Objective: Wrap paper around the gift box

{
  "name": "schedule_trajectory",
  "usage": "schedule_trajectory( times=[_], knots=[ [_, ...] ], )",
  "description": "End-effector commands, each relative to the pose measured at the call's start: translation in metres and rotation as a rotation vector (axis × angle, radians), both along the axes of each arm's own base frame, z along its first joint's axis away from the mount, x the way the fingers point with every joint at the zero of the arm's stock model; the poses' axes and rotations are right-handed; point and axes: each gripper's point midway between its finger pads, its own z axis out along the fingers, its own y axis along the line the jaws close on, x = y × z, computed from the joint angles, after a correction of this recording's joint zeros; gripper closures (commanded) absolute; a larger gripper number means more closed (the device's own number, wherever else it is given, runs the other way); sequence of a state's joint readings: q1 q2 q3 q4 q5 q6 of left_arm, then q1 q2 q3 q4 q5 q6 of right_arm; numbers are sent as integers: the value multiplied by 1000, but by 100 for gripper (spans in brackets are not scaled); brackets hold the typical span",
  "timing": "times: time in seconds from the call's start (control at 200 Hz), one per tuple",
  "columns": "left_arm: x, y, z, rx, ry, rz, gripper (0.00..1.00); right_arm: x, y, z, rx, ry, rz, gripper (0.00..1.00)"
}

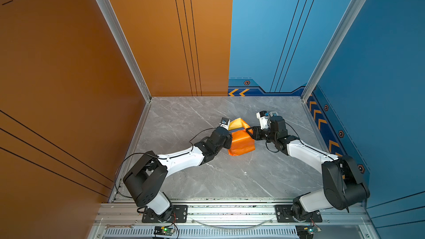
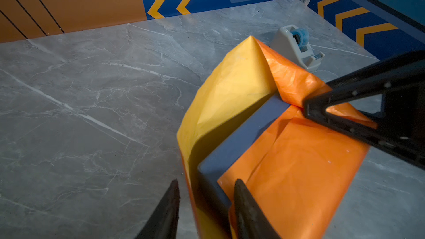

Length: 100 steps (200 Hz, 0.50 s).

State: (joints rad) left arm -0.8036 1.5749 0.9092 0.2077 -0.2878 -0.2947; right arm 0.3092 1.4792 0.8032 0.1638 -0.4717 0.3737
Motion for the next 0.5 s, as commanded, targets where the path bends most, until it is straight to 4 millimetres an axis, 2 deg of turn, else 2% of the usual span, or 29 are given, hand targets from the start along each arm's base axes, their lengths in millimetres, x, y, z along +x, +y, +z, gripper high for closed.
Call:
schedule_trajectory(
  times=[0.0,0.135,0.24,0.295,0.381,0.446,0.496],
  knots=[
    [-15,6,-36,122,93,-33,60,-11,-3,15,97,31,34,50],
    [-14,7,-36,127,91,-32,60,-7,-16,55,218,-35,26,49],
    [-14,6,-34,124,88,-32,60,-1,-28,64,267,-43,-17,48],
    [-15,6,-35,126,88,-34,60,5,-36,57,266,-21,-76,48],
    [-14,6,-33,125,86,-33,60,14,-51,34,186,51,-192,50],
    [-15,5,-33,127,85,-35,60,14,-56,19,98,90,-236,52],
    [-14,5,-32,125,83,-34,60,14,-54,15,56,87,-241,52]
  ],
)
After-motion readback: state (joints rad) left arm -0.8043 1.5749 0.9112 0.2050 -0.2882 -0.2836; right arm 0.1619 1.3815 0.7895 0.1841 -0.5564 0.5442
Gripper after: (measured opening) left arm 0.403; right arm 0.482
